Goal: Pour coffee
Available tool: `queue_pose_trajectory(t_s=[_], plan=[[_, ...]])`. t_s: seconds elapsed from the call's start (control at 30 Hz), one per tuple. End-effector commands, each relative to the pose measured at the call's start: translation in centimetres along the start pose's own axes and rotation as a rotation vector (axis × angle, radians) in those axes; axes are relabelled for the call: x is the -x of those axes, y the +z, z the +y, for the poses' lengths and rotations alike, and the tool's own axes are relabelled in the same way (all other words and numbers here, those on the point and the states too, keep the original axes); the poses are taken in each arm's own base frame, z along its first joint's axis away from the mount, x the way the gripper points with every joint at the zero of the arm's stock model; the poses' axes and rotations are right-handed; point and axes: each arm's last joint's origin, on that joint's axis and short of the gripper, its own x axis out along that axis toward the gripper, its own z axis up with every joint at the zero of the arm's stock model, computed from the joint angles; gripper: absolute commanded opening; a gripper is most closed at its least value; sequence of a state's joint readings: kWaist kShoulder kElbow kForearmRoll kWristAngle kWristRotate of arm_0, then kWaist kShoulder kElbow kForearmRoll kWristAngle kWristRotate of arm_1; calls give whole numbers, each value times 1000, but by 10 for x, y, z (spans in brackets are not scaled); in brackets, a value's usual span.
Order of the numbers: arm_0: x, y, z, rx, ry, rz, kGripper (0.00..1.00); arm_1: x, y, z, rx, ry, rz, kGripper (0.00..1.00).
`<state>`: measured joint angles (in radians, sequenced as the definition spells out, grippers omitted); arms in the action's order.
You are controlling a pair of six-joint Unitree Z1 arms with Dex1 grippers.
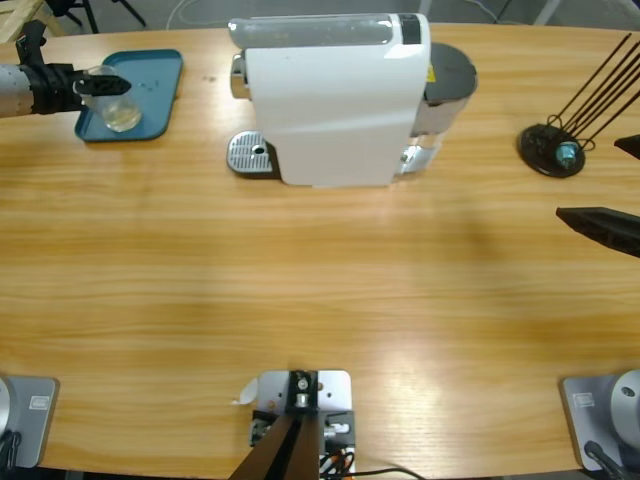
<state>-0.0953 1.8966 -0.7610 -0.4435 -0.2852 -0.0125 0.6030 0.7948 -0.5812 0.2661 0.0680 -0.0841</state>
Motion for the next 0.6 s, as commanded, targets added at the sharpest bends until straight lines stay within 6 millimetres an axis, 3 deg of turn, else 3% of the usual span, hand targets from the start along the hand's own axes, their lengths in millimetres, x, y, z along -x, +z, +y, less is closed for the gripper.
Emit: queue_pose_trajectory(t_s=[0.03, 0.23, 0.37, 0.47, 0.6], plan=[[5, -17, -1, 24, -15, 56, 959, -4, -9, 1, -13, 6, 28, 1000], [58, 2, -32, -39, -47, -17, 959, -3, -10, 1, -13, 7, 26, 1000], [112, 9, -66, -97, -112, -53, 959, -5, -10, 1, -14, 12, 34, 1000], [145, -8, -88, -146, -167, -58, 959, -8, -9, 1, -15, 19, 46, 1000], [170, -53, -104, -211, -252, -29, 959, -11, -10, 2, -16, 37, 60, 1000]])
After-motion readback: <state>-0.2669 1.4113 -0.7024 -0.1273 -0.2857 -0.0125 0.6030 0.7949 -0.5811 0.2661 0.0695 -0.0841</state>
